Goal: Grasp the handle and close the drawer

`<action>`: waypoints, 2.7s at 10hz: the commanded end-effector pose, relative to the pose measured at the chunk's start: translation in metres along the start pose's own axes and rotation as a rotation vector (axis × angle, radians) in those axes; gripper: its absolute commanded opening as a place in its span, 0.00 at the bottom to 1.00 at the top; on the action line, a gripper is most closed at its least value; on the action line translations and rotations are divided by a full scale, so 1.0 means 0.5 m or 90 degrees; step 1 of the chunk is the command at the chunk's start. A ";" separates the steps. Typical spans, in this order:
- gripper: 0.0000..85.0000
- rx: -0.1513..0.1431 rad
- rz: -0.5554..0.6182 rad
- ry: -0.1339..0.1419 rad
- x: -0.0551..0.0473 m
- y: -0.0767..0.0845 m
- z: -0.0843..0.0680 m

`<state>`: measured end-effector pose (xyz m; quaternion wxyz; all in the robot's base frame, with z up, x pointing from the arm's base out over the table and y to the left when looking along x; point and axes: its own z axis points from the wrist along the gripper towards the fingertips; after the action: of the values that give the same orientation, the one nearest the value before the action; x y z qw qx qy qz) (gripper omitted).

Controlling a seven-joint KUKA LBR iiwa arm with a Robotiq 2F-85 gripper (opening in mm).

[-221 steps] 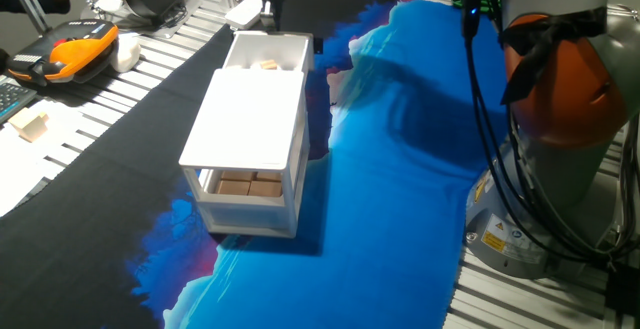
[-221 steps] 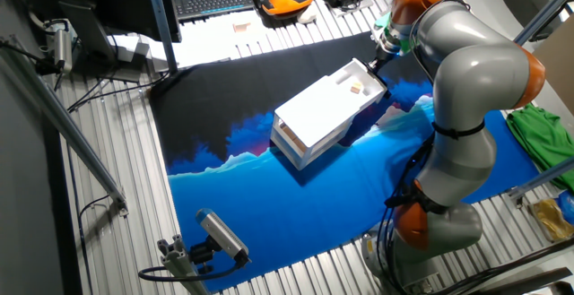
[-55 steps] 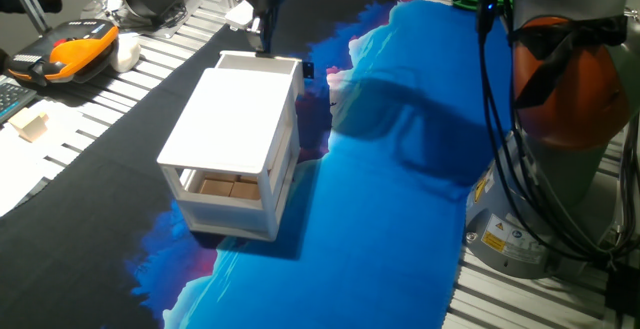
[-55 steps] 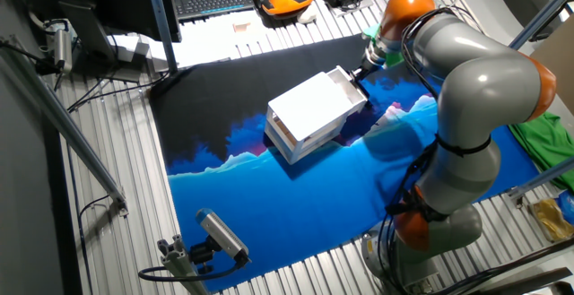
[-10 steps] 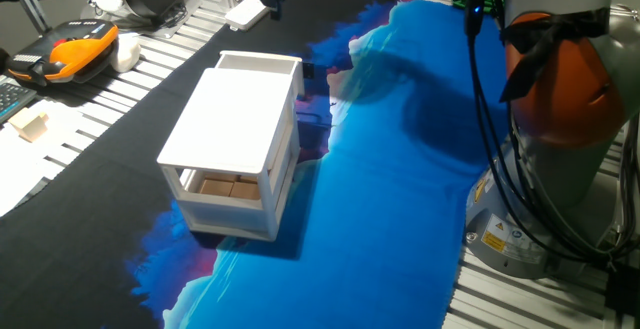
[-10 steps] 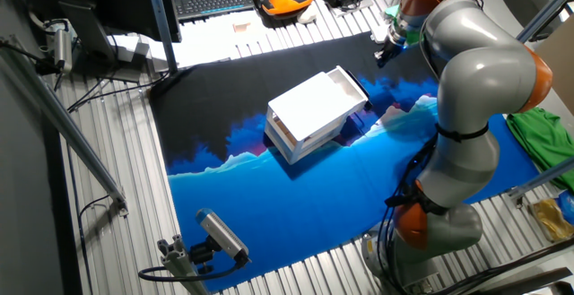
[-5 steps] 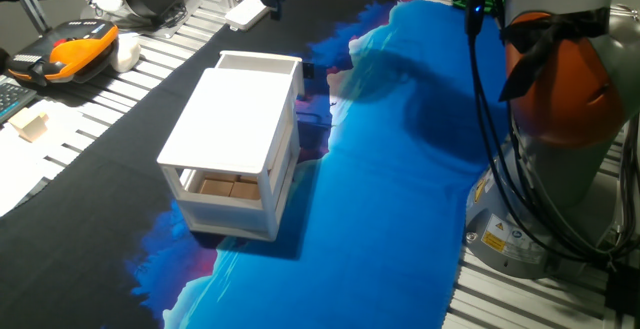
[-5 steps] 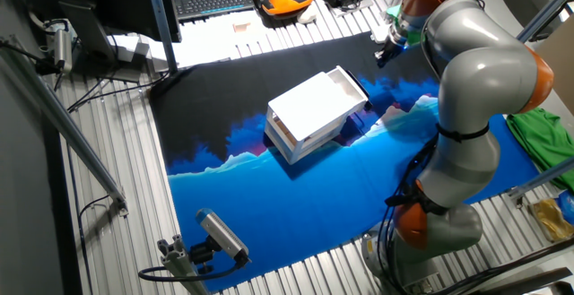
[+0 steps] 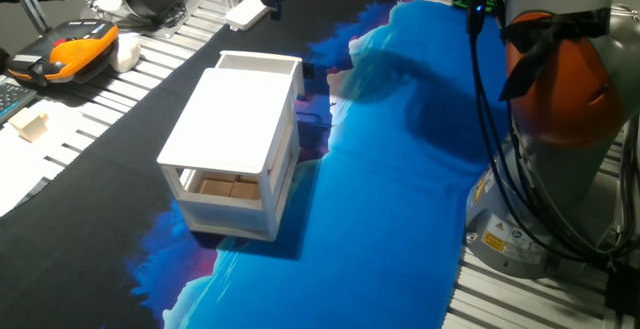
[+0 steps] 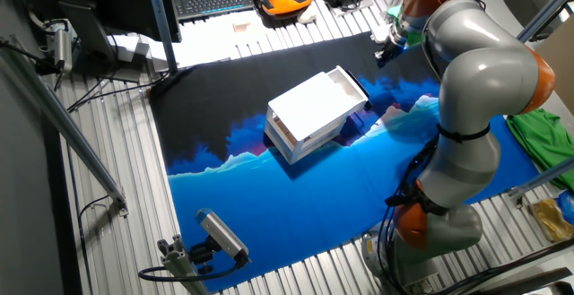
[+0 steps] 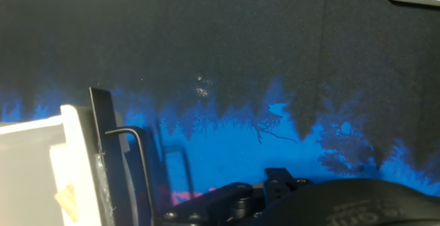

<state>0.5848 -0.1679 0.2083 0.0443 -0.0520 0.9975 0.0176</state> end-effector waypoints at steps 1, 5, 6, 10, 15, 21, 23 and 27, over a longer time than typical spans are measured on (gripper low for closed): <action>0.00 0.001 0.007 0.000 0.000 0.000 0.000; 0.00 0.006 0.028 0.000 0.000 0.000 0.000; 0.00 0.008 0.029 -0.001 0.000 0.000 0.000; 0.00 0.008 0.039 0.000 0.000 0.000 0.000; 0.00 0.014 0.035 0.003 0.000 0.000 0.000; 0.00 0.006 0.039 0.017 0.000 -0.002 0.001; 0.00 -0.001 0.038 0.027 -0.001 -0.005 -0.001; 0.00 0.030 0.008 0.031 -0.001 -0.004 0.000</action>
<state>0.5854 -0.1696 0.2086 0.0228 -0.0456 0.9987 -0.0080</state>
